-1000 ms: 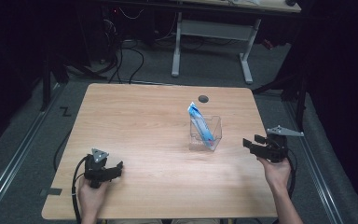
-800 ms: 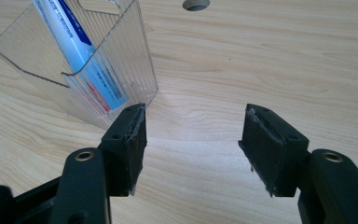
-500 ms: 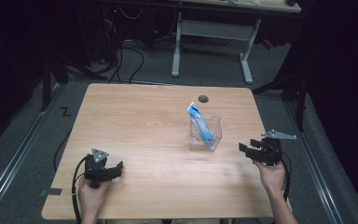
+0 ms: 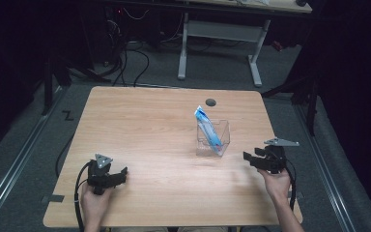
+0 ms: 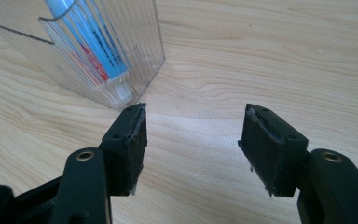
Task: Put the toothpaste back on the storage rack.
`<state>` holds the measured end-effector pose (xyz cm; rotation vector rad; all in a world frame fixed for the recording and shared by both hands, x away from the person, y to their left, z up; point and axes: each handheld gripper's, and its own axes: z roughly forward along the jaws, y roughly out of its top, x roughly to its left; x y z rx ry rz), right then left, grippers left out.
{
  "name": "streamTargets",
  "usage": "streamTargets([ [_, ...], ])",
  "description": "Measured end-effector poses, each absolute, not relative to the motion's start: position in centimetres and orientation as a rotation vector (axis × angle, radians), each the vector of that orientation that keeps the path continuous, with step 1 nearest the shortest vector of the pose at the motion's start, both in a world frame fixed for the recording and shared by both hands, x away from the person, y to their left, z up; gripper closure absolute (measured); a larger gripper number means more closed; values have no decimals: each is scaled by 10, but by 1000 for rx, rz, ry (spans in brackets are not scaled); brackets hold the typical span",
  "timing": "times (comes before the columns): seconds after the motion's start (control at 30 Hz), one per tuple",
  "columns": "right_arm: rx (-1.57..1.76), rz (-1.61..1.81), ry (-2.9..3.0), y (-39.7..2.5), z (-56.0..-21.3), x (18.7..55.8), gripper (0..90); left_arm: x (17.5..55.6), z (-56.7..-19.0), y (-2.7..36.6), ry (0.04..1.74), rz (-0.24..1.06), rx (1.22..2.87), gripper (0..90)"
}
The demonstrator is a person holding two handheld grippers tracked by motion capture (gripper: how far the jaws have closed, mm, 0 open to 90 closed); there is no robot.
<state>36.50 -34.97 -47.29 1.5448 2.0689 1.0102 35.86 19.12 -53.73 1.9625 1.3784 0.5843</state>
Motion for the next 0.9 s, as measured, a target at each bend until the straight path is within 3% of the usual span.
streamTargets([
  [0.9,1547,932,2130,-335,-506,375,423,359,-537,191,1378,584,1963,182],
])
